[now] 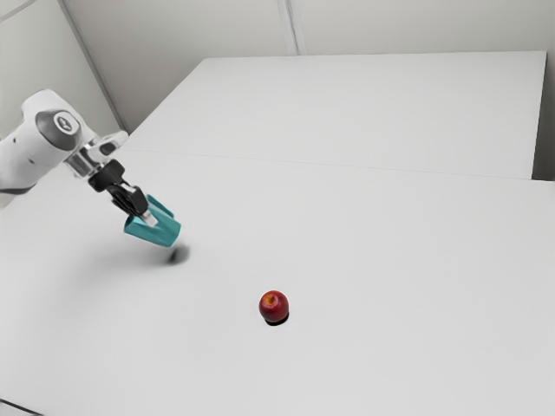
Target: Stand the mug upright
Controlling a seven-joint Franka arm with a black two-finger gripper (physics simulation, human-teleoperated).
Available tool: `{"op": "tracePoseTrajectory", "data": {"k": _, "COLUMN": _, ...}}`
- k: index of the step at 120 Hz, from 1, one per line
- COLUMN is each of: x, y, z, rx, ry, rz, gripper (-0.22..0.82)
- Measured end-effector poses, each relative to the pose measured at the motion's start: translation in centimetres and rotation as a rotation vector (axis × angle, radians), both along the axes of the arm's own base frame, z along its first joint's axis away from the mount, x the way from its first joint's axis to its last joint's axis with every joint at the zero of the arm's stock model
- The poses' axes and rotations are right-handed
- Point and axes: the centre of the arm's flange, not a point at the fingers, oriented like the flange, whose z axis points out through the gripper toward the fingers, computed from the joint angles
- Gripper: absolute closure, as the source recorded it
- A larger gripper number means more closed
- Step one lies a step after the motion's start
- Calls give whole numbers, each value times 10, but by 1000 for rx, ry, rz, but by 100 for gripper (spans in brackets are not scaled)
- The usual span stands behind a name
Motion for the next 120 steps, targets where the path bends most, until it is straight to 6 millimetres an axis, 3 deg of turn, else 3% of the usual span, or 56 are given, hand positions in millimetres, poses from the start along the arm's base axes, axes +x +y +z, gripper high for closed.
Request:
{"op": "tracePoseTrajectory", "data": {"k": 26, "x": -9, "y": -63, "z": 22, "rx": 177, "ry": -33, "rz": -64, "gripper": 79}}
{"op": "tracePoseTrajectory", "data": {"k": 79, "x": -27, "y": -210, "z": 19, "rx": 333, "ry": -88, "rz": -146, "gripper": 79}}
{"op": "tracePoseTrajectory", "data": {"k": 89, "x": -31, "y": -211, "z": 16, "rx": 344, "ry": -81, "rz": -120, "gripper": 79}}
{"op": "tracePoseTrajectory", "data": {"k": 109, "x": -36, "y": -171, "z": 14, "rx": 358, "ry": -50, "rz": 2, "gripper": 79}}
{"op": "tracePoseTrajectory", "data": {"k": 120, "x": -38, "y": -173, "z": 12, "rx": 369, "ry": -27, "rz": 8, "gripper": 79}}
